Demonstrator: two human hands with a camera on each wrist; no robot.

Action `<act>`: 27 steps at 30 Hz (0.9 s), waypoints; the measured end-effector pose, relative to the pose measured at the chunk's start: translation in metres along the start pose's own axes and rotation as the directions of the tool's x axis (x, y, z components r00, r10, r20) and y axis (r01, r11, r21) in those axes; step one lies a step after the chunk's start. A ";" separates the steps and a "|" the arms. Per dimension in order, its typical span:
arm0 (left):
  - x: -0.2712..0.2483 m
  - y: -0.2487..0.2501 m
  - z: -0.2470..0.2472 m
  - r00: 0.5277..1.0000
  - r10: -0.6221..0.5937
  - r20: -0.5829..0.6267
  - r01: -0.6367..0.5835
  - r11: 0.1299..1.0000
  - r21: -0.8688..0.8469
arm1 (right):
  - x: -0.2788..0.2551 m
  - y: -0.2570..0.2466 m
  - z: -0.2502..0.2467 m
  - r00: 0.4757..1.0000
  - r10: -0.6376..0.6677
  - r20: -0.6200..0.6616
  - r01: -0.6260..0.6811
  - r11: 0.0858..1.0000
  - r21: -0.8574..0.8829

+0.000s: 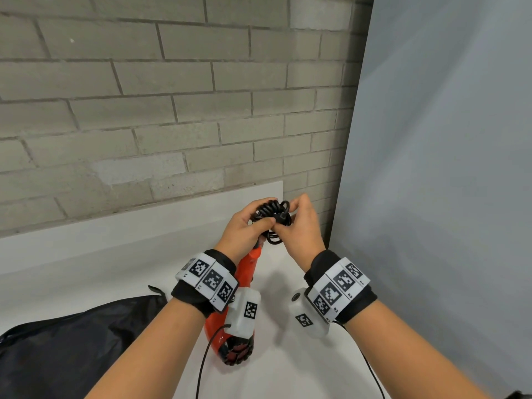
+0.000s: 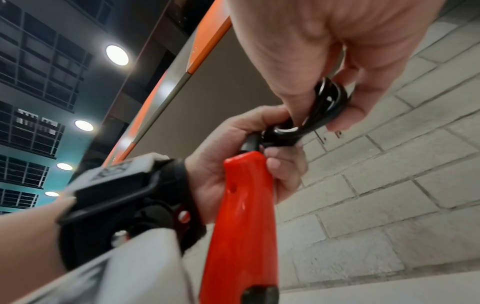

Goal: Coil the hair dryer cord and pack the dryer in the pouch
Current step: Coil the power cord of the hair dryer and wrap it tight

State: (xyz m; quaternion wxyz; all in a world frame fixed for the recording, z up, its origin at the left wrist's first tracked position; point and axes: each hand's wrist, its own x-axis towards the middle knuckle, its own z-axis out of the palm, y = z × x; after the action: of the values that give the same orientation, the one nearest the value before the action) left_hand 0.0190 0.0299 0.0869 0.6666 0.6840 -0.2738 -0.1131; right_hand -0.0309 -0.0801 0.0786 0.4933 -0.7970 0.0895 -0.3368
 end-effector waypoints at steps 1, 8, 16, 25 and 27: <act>-0.001 0.000 0.002 1.000 0.004 0.007 -0.004 1.000 0.009 | 0.001 0.002 0.000 1.000 0.014 0.005 -0.015 1.000 0.014; -0.007 0.001 0.011 1.000 0.027 -0.002 -0.027 0.999 -0.040 | 0.004 0.002 -0.011 0.950 0.016 0.312 -0.086 0.974 0.210; -0.010 0.004 0.006 0.998 0.036 0.044 -0.032 0.997 -0.073 | 0.001 0.013 -0.029 0.812 -0.068 0.580 -0.054 0.980 0.190; -0.008 0.002 0.000 0.998 0.058 0.007 -0.057 0.998 -0.011 | 0.009 0.028 -0.039 0.785 -0.033 0.619 0.081 0.996 -0.049; -0.009 0.003 0.002 0.997 0.077 -0.022 -0.077 0.996 -0.035 | 0.006 0.036 -0.037 0.842 0.017 0.539 0.077 0.986 -0.151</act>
State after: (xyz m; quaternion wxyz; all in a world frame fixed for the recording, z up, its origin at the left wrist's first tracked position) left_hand 0.0097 0.0334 0.0879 0.6853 0.6621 -0.2912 -0.0852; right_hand -0.0422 -0.1276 0.0611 0.4249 -0.8991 -0.0370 -0.0987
